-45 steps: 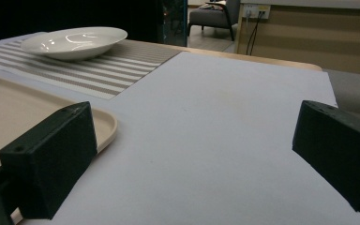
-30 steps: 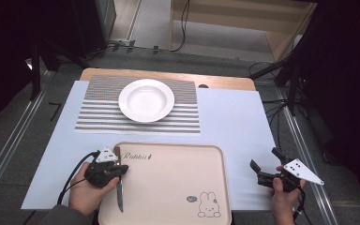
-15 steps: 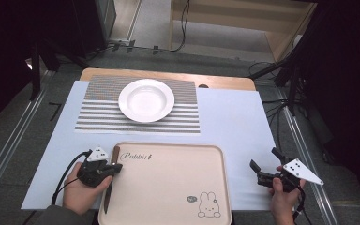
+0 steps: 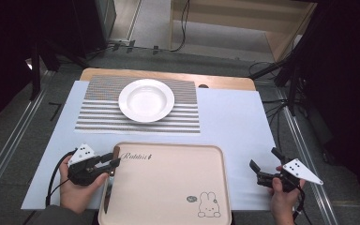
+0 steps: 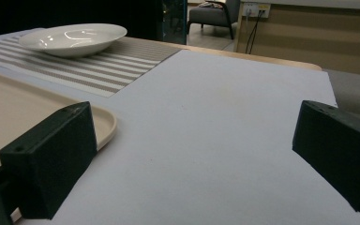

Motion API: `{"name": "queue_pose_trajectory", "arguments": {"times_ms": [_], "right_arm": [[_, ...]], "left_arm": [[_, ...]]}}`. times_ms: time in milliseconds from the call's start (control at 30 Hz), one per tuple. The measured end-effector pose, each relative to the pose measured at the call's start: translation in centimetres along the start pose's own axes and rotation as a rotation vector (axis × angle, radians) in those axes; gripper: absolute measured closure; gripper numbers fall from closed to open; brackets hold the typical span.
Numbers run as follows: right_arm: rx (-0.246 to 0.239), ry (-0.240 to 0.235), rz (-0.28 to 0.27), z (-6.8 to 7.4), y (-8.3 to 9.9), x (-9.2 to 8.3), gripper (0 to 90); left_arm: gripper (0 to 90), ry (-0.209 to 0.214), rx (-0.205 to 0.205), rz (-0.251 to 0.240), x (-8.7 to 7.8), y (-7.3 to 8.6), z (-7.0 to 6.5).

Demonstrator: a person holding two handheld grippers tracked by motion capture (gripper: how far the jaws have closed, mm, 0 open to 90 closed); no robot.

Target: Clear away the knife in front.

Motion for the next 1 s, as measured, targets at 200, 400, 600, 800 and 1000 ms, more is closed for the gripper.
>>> {"name": "queue_pose_trajectory", "arguments": {"times_ms": [200,400,600,800,1000], "right_arm": [[-0.001,0.001,0.001,0.0,0.0,0.0,0.0],[-0.002,0.002,0.002,0.0,0.0,0.0,0.0],[-0.002,0.002,0.002,0.0,0.0,0.0,0.0],[0.000,0.001,0.003,0.0,0.0,0.1,0.0],[0.000,0.002,0.003,0.0,0.0,0.0,0.0]], "left_arm": [[47.9,-0.037,-0.007,-0.094,-1.4,-0.6,0.9],[37.7,-0.035,-0.019,-0.150,-2.5,-0.7,1.6],[23.6,-0.048,-0.032,-0.209,-3.5,-0.8,2.2],[6.4,-0.055,-0.036,-0.222,-4.0,-0.4,3.0],[0.0,-0.066,-0.034,-0.242,-4.5,-0.1,3.8]]}}
Point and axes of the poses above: each handheld gripper's, and its own axes: x roughly forward along the jaws, y roughly out of its underside, z roughly to its left, the point moved 8 cm from there along x, roughly forward along the jaws, and after that the axes turned 13 degrees about z, right-handed, at the moved point
